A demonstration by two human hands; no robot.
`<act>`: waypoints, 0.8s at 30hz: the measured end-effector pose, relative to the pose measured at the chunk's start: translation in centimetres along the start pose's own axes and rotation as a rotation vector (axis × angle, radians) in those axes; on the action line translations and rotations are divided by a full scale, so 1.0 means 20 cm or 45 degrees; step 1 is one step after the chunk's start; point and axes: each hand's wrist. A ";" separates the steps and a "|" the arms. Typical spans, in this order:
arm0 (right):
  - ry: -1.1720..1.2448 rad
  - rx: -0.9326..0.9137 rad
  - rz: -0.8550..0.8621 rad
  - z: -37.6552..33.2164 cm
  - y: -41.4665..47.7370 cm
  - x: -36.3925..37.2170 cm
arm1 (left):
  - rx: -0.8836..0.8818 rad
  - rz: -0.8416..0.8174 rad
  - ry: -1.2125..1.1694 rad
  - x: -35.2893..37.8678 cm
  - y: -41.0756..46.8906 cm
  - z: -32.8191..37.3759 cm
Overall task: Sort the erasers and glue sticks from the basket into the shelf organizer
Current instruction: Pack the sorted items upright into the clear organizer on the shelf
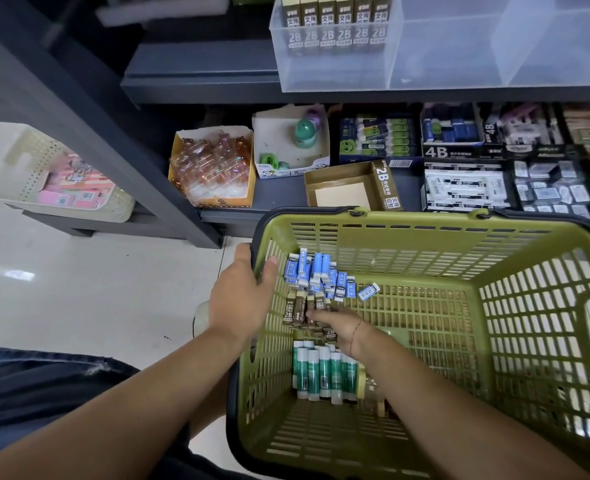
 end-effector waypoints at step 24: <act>0.050 -0.818 -0.011 -0.63 -0.98 -0.24 | -0.965 -0.803 -1.456 -0.18 -0.04 0.75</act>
Point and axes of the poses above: each hand's wrist, its own y-axis towards the middle knuckle, its own x-axis out of the palm, z = x × y, and after that the axes turned 14 degrees about z, right-handed
